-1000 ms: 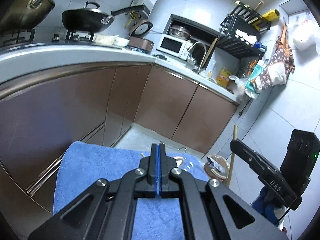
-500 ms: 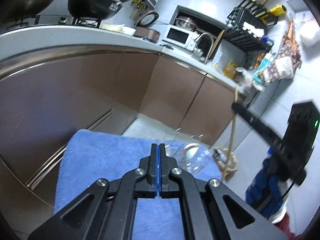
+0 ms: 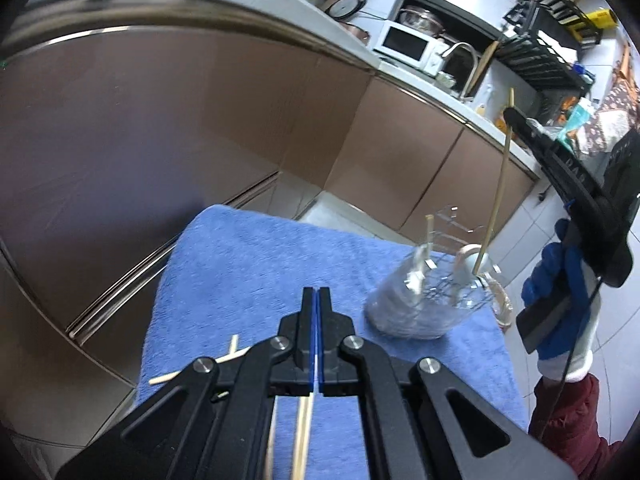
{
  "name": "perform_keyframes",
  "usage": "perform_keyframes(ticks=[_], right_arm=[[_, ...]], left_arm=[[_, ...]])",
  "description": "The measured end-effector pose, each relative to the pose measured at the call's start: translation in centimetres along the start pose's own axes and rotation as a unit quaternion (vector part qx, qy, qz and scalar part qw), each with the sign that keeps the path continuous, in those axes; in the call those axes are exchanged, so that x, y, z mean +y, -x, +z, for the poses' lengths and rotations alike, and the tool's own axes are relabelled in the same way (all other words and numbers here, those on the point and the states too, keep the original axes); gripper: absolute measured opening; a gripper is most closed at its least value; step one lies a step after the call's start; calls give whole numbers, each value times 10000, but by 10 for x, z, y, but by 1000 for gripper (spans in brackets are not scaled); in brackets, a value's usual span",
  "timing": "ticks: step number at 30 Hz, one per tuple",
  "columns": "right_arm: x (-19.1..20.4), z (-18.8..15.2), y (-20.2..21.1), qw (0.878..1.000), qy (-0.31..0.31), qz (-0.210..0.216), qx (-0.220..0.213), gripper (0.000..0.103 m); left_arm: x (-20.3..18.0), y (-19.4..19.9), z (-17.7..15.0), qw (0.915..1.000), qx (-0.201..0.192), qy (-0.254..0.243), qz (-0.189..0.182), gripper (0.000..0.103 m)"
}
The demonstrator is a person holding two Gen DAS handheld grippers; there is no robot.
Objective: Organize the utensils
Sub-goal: 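Drop the right tool's chopstick into the holder while the left tool carries its chopstick, then grasp a chopstick on the towel with the left tool and lift it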
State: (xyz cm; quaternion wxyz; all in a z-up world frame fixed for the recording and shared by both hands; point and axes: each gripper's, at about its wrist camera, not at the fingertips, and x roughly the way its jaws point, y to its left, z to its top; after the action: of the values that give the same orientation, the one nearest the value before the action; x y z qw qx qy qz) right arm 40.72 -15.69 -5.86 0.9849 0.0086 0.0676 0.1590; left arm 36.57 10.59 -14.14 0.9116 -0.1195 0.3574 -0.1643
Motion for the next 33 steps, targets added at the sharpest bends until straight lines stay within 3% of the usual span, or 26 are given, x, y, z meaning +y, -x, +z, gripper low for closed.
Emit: perform_keyframes(ticks=[5, 9, 13, 17, 18, 20, 22, 33], right_arm=[[-2, -38, -9, 9995, 127, -183, 222, 6], [-2, -55, -5, 9987, 243, -241, 381, 7], [-8, -57, 4, 9989, 128, -221, 392, 22], [-11, -56, 11, 9990, 121, -165, 407, 23], [-12, -55, 15, 9990, 98, -137, 407, 23], [-14, -53, 23, 9992, 57, -105, 385, 23], [-18, -50, 34, 9994, 16, -70, 339, 24], [-37, -48, 70, 9991, -173, -40, 373, 26]], left_arm=[[17, -7, -6, 9999, 23, 23, 151, 0], [28, -28, -11, 9984, 332, -286, 357, 2], [35, -49, -17, 9947, 746, -590, 395, 2], [34, -70, -19, 9881, 1037, -1043, 458, 5], [33, -77, -18, 9857, 1094, -1195, 456, 6], [27, -92, -16, 9790, 1212, -1578, 443, 20], [21, -103, -16, 9732, 1332, -1837, 379, 27], [-8, -158, -11, 9439, 1935, -2655, 341, 27]])
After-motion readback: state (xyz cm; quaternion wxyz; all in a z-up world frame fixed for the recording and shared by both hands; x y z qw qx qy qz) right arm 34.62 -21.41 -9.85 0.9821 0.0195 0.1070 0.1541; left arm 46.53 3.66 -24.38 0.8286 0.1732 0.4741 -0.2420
